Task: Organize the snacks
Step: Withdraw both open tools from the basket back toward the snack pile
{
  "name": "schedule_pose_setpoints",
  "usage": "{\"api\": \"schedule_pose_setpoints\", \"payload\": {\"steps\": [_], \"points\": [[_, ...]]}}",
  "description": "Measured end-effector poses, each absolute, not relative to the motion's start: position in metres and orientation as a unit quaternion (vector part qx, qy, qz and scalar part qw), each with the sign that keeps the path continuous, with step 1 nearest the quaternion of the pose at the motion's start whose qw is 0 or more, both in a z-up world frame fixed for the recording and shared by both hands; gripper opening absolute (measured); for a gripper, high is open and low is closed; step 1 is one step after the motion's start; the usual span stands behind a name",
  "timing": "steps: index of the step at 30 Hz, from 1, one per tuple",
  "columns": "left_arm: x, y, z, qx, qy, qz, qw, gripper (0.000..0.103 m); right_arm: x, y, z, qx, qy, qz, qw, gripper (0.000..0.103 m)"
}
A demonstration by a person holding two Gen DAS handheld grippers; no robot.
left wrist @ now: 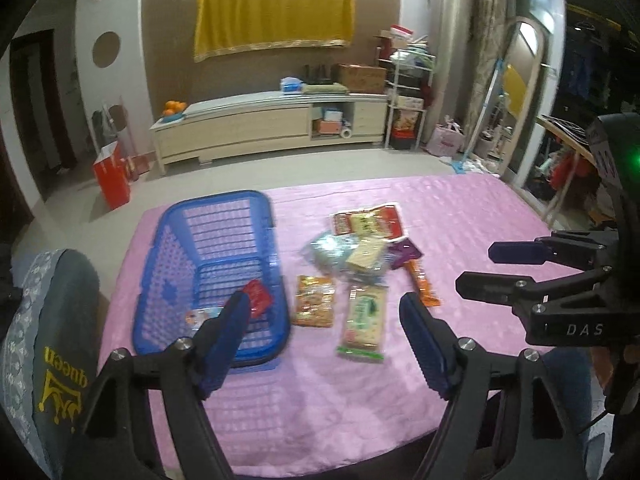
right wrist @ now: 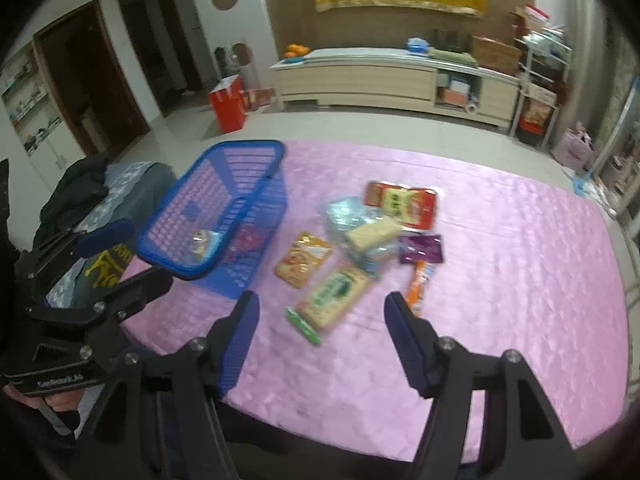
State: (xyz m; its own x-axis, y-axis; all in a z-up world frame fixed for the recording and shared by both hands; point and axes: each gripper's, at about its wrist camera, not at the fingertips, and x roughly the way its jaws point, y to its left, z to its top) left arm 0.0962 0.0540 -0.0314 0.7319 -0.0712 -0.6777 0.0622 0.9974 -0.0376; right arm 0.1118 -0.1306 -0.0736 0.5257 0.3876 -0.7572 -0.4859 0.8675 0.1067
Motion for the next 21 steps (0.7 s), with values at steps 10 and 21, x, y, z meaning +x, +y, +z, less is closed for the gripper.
{"api": "schedule_pose_setpoints", "payload": {"steps": [10, 21], "points": [[0.113, 0.005, -0.05, 0.012, 0.375, -0.069, 0.924, 0.082, 0.125, -0.178, -0.104, -0.041, 0.432, 0.214, 0.875, 0.071], [0.143, -0.016, -0.101, 0.018, 0.426, -0.071, 0.902, 0.082, 0.153, -0.19, -0.144, -0.058, 0.455, 0.195, 0.867, 0.071]]}}
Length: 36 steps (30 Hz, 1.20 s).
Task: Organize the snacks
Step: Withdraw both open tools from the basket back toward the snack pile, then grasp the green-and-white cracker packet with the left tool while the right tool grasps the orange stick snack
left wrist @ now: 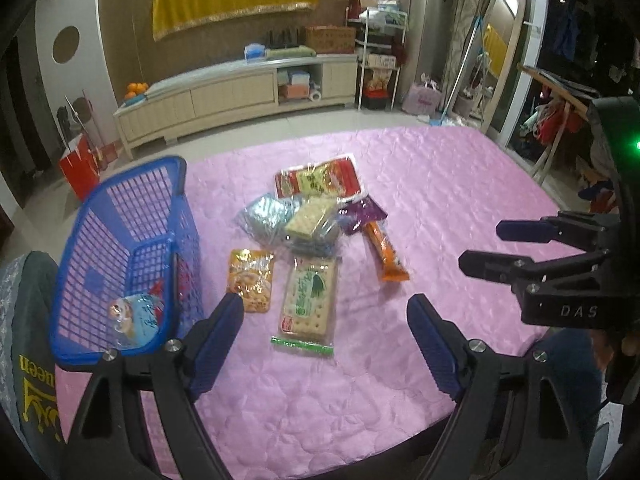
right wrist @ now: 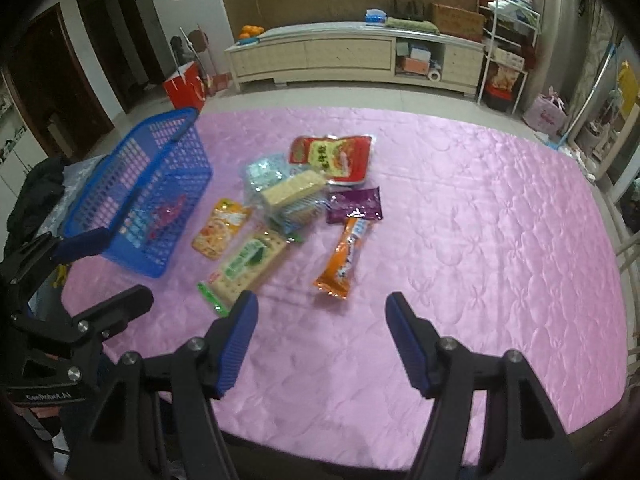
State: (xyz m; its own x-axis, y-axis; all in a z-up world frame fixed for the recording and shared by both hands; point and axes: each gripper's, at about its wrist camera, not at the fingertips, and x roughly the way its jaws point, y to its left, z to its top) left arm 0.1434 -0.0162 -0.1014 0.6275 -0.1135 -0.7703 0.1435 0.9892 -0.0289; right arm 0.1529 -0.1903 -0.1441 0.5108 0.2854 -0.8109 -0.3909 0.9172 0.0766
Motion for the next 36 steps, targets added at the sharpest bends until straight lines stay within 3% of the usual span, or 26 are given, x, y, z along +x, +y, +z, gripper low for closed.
{"api": "schedule_pose_setpoints", "payload": {"steps": [24, 36], "points": [[0.228, -0.011, -0.214, 0.014, 0.531, -0.071, 0.844, 0.082, 0.226, -0.182, -0.241, -0.051, 0.514, 0.183, 0.836, 0.071], [0.245, -0.009, -0.249, 0.005, 0.551, -0.069, 0.832, 0.082, 0.232, -0.187, -0.25, -0.029, 0.522, 0.186, 0.832, 0.071]]}}
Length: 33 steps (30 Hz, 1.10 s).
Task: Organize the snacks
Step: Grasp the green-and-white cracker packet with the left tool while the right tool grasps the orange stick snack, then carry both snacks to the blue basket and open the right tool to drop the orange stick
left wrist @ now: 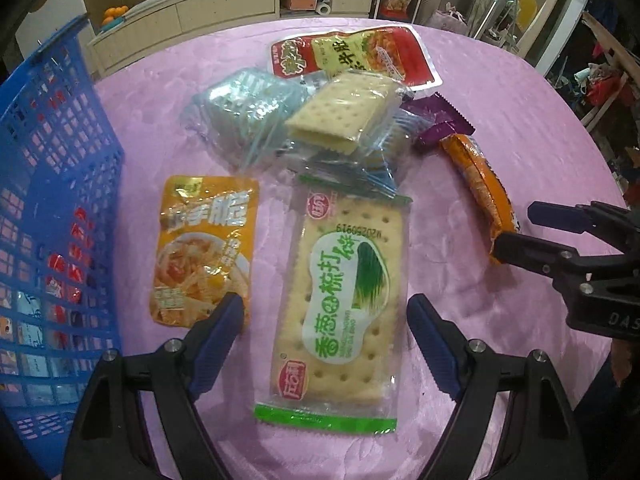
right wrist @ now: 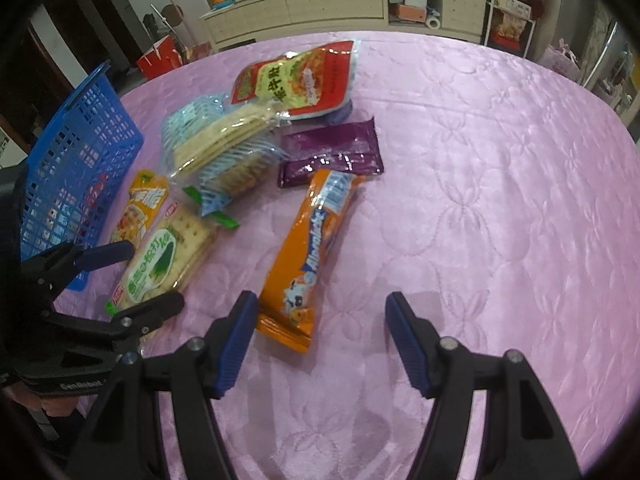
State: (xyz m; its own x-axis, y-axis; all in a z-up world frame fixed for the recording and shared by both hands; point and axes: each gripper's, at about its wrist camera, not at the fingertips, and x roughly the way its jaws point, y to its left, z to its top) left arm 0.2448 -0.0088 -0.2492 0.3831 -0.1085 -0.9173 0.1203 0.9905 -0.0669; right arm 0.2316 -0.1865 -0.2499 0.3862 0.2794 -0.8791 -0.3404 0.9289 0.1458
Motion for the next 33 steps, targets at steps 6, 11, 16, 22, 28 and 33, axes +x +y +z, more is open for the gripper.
{"api": "schedule_pose_setpoints", "payload": {"steps": [6, 11, 16, 22, 28, 33], "points": [[0.241, -0.027, -0.251, 0.035, 0.545, -0.066, 0.835, 0.061, 0.233, -0.189, -0.25, -0.023, 0.528, 0.18, 0.829, 0.071], [0.232, -0.022, -0.245, 0.018, 0.54, -0.069, 0.839, 0.052, 0.23, -0.187, -0.242, -0.03, 0.526, 0.185, 0.83, 0.071], [0.216, -0.005, -0.235, -0.014, 0.524, -0.062, 0.849, 0.052, 0.235, -0.181, -0.237, -0.035, 0.525, 0.182, 0.831, 0.071], [0.207, 0.007, -0.22, -0.021, 0.504, -0.057, 0.862, 0.052, 0.249, -0.167, -0.238, -0.043, 0.529, 0.185, 0.827, 0.071], [0.208, 0.014, -0.218, -0.029, 0.5, -0.051, 0.864, 0.052, 0.254, -0.154, -0.25, -0.063, 0.54, 0.179, 0.82, 0.042], [0.215, 0.016, -0.207, -0.03, 0.495, -0.046, 0.867, 0.052, 0.242, -0.15, -0.246, -0.073, 0.529, 0.179, 0.826, 0.026]]}}
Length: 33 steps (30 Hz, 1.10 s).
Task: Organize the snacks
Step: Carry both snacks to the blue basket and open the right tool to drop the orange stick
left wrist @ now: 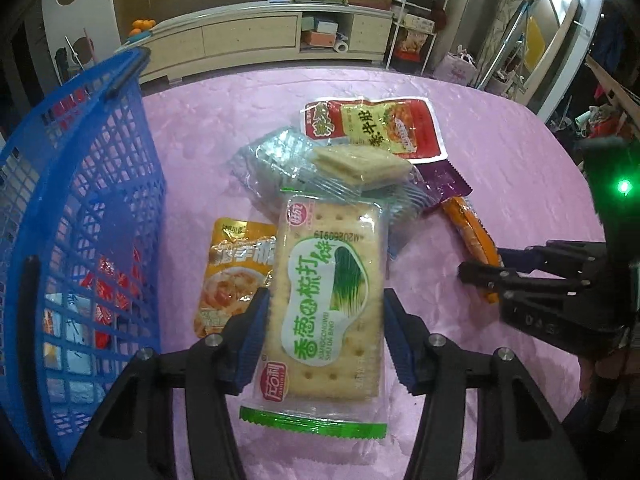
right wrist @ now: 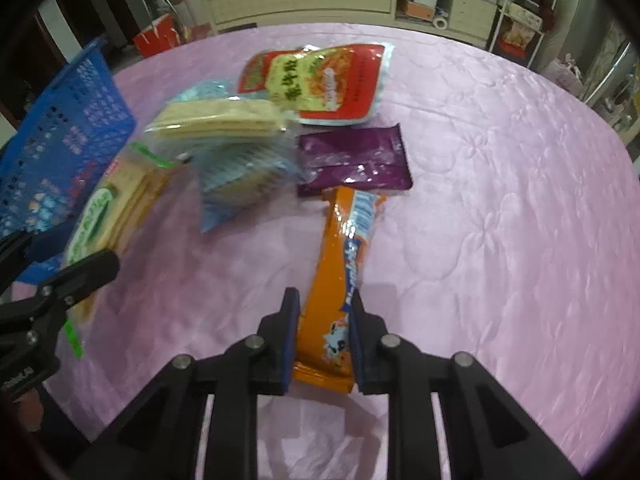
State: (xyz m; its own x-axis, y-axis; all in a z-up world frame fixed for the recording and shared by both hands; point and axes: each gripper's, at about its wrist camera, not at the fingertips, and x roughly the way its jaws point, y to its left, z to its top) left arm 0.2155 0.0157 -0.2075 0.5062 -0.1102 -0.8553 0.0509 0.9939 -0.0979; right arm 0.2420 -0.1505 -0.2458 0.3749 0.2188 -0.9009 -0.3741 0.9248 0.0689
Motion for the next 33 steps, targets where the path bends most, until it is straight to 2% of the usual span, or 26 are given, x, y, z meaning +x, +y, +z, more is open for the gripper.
{"api": "schedule_pose_setpoints", "payload": {"steps": [16, 25, 33], "points": [[0.149, 0.013, -0.141, -0.02, 0.446, -0.047, 0.893, 0.052, 0.139, -0.16, -0.156, -0.088, 0.449, 0.219, 0.862, 0.021], [0.11, 0.019, -0.085, -0.004, 0.394, -0.05, 0.918, 0.052, 0.112, -0.141, -0.103, -0.077, 0.4, 0.237, 0.882, 0.021], [0.09, 0.058, -0.045, -0.01, 0.358, -0.032, 0.933, 0.052, 0.101, -0.107, -0.076, -0.078, 0.371, 0.274, 0.884, 0.021]]}}
